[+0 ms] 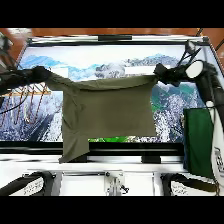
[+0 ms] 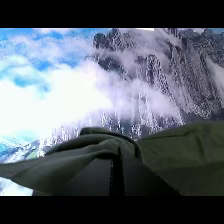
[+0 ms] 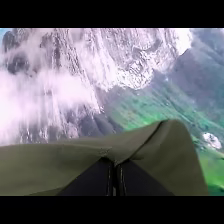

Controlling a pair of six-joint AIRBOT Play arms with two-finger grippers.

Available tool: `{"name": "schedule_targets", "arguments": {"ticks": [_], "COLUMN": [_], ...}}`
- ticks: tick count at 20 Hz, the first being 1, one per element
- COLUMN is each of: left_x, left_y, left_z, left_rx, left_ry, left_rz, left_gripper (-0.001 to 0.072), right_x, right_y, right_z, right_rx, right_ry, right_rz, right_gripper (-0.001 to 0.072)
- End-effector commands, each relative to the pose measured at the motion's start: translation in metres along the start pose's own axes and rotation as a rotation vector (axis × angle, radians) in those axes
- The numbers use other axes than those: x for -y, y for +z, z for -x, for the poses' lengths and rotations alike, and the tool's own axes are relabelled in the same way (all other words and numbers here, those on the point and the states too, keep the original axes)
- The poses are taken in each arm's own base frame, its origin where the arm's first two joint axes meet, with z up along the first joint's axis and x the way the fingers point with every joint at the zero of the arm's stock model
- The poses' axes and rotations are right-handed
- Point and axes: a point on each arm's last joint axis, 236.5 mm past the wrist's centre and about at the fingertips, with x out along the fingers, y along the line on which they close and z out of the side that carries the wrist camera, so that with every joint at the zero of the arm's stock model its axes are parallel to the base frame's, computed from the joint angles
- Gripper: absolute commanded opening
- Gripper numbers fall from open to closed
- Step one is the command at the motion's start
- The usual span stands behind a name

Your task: Fold the shirts.

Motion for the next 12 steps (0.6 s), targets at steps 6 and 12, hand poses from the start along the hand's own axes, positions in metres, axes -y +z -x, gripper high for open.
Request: {"name": "schedule_targets", "arguments": {"ticks": [6, 12], "left_x": [-0.019, -0.102], "left_y": [-0.054, -0.142], "left_z": [-0.026, 0.094], "left_rx": [-0.274, -0.764], "left_ry": [-0.111, 0.231], "left_rz": [0.220, 0.324], "left_gripper": [0.0720, 0.0376], "right_x": [-0.017, 0.102], "right_y": [-0.017, -0.061], "right_z": [-0.003, 0.128], "right_rx": [-0.137, -0.389], "right_ry": [0.144, -0.265], "right_rz": [-0.071, 0.162], "right_gripper": [0.0596, 0.0593]}}
